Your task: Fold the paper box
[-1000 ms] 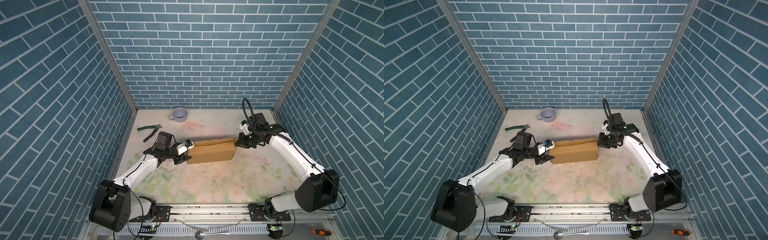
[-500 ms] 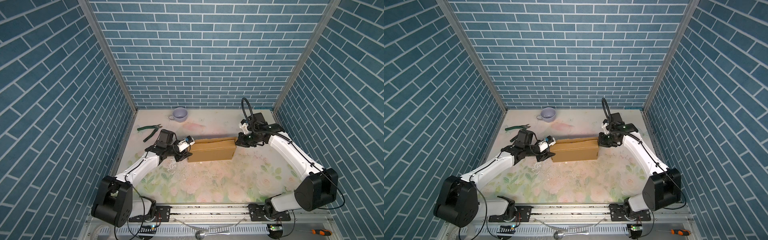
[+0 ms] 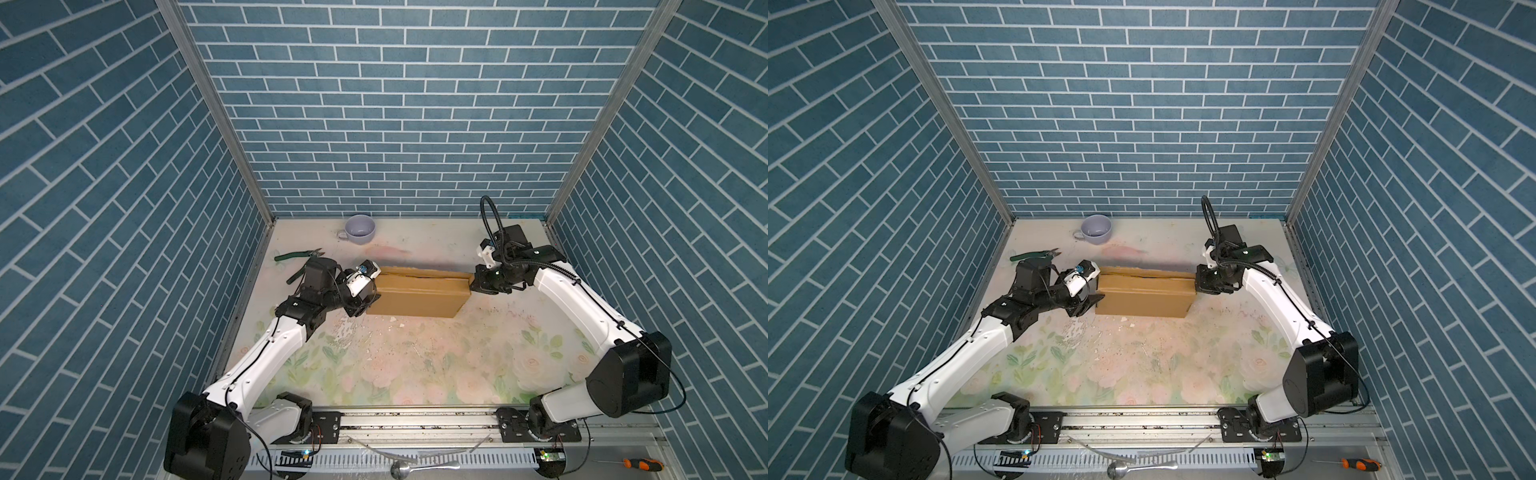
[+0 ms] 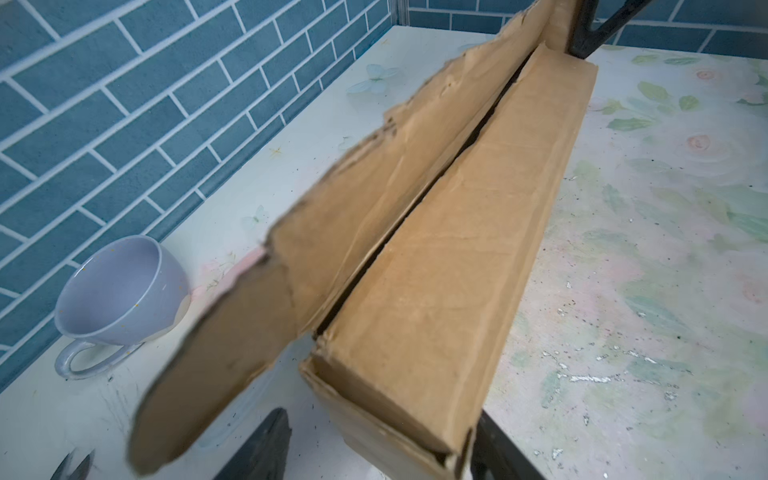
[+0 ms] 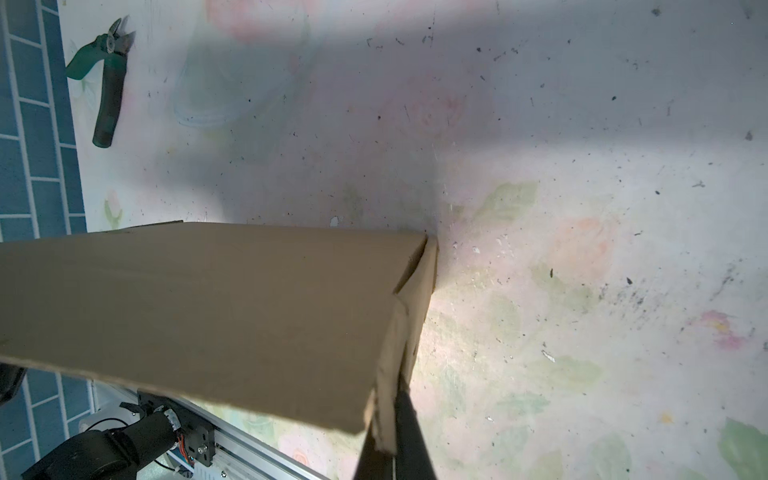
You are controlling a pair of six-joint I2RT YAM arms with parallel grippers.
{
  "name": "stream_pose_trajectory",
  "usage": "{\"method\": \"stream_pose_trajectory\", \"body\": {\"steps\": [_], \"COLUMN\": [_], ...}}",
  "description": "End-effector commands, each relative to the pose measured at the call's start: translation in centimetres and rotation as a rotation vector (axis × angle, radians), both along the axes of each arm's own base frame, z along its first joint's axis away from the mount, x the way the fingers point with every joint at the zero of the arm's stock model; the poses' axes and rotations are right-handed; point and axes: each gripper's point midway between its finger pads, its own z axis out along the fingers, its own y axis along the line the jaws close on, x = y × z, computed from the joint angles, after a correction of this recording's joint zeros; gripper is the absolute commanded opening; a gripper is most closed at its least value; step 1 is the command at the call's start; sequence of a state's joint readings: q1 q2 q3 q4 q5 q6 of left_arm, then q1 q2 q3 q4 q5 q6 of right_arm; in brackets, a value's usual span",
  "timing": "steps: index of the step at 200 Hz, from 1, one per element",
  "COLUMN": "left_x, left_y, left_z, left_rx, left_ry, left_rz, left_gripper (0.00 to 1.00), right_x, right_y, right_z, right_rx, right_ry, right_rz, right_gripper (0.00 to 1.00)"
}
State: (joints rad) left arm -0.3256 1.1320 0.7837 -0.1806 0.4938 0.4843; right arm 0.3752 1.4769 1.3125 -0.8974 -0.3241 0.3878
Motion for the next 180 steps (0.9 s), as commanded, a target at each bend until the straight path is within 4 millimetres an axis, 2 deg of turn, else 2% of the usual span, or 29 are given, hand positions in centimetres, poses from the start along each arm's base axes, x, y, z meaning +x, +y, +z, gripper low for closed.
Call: {"method": "stream_pose_trajectory", "body": {"steps": [1,22,50,76,104,121,146,162,180], "left_x": [0.3,0.2,-0.1,-0.7,-1.7,-1.9,-1.2,-0.4,0.0], "left_y": [0.9,1.1,1.1,1.4,2.5,3.5,4.8,4.5,2.4], "left_z": [-1.3,-1.5,-1.2,1.3,3.3,4.8,7.6,9.2,9.7], "left_rx": [0.017,0.019,-0.004,-0.062,-0.067,-0.067,-0.074,-0.086,-0.103], "left_ry": [0.037,0.044,0.045,0.007,-0.02,-0.035,-0.041,-0.002,0.1], "left_rz": [0.06,0.075,0.083,0.108,0.156,0.213,0.297,0.288,0.185], "left_gripper": [0.69,0.7,0.78,0.85,0.89,0.88,0.81,0.8,0.8], "right_x": [-2.6,-2.4,-2.2,-2.1,-2.1,-2.1,-2.0,-2.0,-2.0], "right_y": [-1.4,-1.2,-1.1,-1.0,-0.9,-0.9,-0.8,-0.7,-0.5], "right_z": [-2.5,-2.2,-2.0,-2.0,-2.1,-2.0,-1.9,-1.9,-2.1], "right_rx": [-0.1,-0.092,-0.09,-0.091,-0.094,-0.095,-0.092,-0.092,-0.091], "right_ry": [0.159,0.15,0.145,0.146,0.152,0.15,0.148,0.148,0.151], "right_rz": [-0.016,-0.022,-0.025,-0.031,-0.036,-0.037,-0.039,-0.035,-0.031], "right_gripper": [0.0,0.0,0.0,0.0,0.0,0.0,0.0,0.0,0.0]}}
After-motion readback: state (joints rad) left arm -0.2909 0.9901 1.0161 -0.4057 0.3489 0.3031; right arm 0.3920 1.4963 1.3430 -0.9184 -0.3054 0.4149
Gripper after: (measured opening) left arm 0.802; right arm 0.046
